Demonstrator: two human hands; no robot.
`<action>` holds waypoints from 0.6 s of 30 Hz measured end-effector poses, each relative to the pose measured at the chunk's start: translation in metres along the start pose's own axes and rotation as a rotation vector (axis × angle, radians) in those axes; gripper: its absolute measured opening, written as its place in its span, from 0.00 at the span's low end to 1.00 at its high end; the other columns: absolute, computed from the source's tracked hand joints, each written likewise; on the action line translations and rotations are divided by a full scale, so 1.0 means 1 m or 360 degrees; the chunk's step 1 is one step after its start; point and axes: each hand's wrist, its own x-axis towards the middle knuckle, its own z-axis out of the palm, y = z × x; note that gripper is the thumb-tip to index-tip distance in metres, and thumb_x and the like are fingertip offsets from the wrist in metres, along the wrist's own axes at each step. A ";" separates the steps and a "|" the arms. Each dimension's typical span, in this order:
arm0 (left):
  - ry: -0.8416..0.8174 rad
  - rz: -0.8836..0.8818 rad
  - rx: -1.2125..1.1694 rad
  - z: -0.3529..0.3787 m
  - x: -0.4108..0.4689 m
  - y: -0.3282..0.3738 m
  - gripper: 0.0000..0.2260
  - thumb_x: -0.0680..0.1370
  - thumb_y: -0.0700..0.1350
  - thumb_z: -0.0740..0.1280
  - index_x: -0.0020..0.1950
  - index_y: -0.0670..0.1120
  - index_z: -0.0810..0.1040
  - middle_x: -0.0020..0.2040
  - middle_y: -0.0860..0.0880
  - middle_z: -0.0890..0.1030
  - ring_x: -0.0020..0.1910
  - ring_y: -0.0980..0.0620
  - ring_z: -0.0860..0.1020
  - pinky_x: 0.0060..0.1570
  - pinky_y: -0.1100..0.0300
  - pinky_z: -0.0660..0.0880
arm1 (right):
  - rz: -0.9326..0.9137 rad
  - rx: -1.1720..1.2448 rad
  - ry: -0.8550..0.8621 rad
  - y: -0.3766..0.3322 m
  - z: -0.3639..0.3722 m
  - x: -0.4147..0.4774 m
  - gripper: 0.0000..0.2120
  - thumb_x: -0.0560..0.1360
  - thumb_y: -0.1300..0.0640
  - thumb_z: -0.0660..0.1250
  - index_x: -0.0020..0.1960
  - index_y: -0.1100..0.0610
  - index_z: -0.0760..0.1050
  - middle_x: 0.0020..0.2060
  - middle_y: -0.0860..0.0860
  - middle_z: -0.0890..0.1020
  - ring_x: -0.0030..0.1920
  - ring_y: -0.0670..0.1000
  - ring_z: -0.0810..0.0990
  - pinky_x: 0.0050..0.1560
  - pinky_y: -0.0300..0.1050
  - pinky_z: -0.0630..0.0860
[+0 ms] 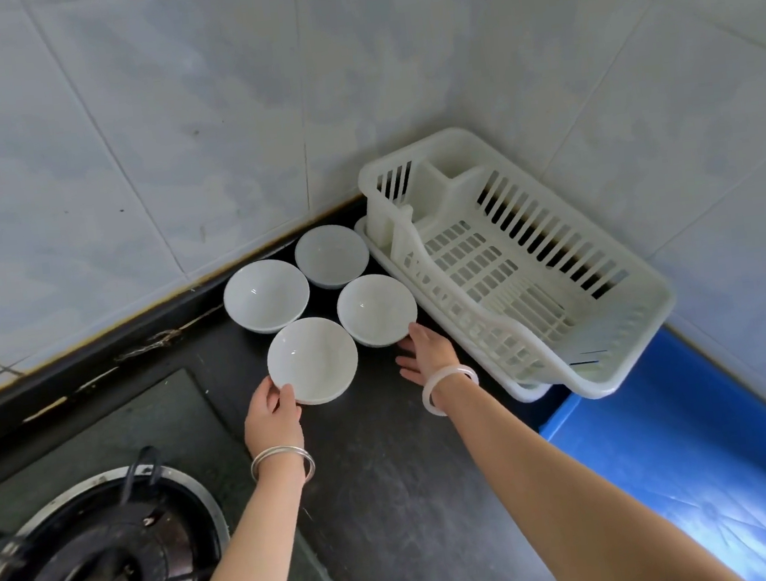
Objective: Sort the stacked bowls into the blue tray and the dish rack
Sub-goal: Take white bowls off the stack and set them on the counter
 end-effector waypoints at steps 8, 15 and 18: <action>-0.0149 0.0188 0.0545 -0.011 -0.043 -0.004 0.17 0.78 0.45 0.61 0.68 0.47 0.70 0.66 0.45 0.75 0.64 0.43 0.74 0.67 0.48 0.68 | -0.0303 -0.0348 -0.0101 0.011 -0.051 -0.048 0.18 0.80 0.51 0.54 0.69 0.53 0.67 0.63 0.53 0.76 0.55 0.53 0.77 0.60 0.49 0.73; -0.0489 0.0407 0.0901 -0.003 -0.118 -0.024 0.16 0.78 0.41 0.61 0.65 0.42 0.73 0.65 0.46 0.77 0.64 0.49 0.74 0.60 0.63 0.66 | -0.0616 -0.0878 0.0090 0.065 -0.156 -0.135 0.13 0.79 0.47 0.55 0.58 0.48 0.75 0.53 0.47 0.81 0.51 0.48 0.79 0.56 0.44 0.73; -0.0782 0.0444 0.1061 0.008 -0.153 -0.047 0.14 0.78 0.42 0.62 0.63 0.43 0.76 0.62 0.47 0.78 0.61 0.50 0.76 0.58 0.64 0.67 | -0.0555 -0.1144 0.0334 0.102 -0.208 -0.167 0.13 0.79 0.48 0.57 0.58 0.49 0.76 0.53 0.49 0.81 0.52 0.50 0.79 0.52 0.40 0.70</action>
